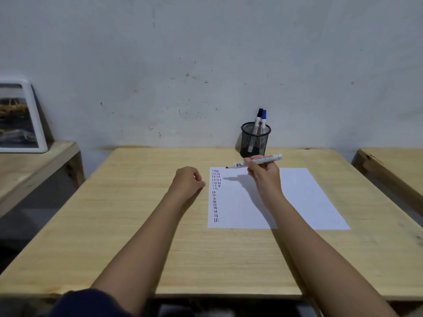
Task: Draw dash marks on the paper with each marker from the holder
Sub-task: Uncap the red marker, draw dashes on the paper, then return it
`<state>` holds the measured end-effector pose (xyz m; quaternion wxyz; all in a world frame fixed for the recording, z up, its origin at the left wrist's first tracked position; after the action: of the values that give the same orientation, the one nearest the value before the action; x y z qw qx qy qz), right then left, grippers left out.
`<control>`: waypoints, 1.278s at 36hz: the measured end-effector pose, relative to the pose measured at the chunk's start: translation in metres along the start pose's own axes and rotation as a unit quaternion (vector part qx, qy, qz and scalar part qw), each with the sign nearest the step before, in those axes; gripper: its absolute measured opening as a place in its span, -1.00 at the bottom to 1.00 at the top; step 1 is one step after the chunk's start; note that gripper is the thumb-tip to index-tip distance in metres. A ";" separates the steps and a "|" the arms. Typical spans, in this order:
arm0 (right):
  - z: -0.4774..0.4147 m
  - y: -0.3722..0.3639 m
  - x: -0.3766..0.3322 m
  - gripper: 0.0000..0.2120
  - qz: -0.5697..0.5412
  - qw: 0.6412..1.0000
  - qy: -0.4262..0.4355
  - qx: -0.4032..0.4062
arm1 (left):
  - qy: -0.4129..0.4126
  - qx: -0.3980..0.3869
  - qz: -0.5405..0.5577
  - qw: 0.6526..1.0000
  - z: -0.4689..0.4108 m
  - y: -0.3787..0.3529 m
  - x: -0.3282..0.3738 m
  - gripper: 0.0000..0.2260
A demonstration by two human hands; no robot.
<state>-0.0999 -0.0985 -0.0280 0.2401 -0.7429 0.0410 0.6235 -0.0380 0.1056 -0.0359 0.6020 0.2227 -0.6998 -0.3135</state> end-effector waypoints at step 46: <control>0.010 -0.018 0.011 -0.84 0.120 0.992 0.033 -0.007 | -0.134 0.008 -0.021 0.991 0.060 -0.011 0.010 -0.73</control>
<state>-0.0997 -0.0764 -0.0345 0.1572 -0.7544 0.1335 0.6232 -0.0994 0.1008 -0.0411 0.4942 0.1980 -0.7720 -0.3473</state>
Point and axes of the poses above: each hand's wrist, its own z-axis away from the middle knuckle, its own y-axis out of the back of the hand, x = y × z, the point moved 5 cm from there along -z, towards the middle knuckle
